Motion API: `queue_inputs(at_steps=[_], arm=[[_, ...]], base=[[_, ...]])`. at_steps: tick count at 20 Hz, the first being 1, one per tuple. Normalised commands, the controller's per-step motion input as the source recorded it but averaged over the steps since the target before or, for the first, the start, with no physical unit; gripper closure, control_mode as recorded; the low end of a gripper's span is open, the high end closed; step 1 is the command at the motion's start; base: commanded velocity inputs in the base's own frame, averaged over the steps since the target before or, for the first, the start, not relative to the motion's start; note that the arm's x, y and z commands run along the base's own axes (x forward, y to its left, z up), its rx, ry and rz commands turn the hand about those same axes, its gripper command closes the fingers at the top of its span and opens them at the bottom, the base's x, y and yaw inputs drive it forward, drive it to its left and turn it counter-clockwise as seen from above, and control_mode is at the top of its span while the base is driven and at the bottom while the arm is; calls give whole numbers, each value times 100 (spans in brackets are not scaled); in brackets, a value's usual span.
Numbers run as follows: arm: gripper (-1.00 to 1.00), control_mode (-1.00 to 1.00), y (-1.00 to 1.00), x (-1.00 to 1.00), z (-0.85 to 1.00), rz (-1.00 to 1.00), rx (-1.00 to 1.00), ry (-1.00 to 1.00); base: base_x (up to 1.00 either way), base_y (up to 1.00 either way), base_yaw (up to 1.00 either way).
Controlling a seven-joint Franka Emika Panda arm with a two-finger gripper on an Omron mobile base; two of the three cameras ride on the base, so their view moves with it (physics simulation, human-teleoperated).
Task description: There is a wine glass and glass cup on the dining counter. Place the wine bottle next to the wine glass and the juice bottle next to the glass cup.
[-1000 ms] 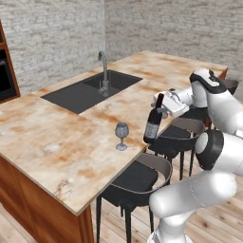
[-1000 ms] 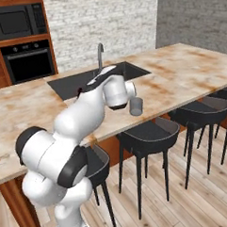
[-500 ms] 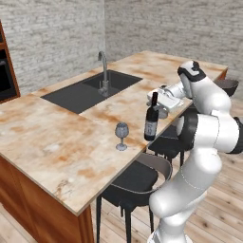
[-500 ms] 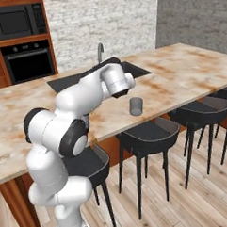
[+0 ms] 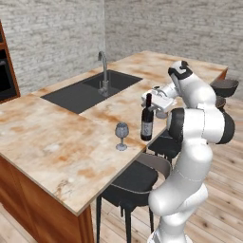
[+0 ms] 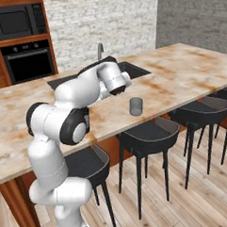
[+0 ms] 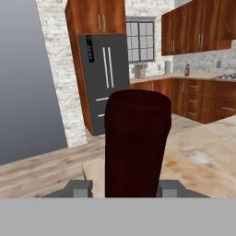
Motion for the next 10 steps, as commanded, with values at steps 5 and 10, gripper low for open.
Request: queue_inputs(at_steps=[5, 10], arm=[[100, -100, 15, 19, -9, 1, 0, 0], [100, -100, 18, 18, -8, 1, 0, -4]], base=[[0, 0, 0], [0, 0, 0]])
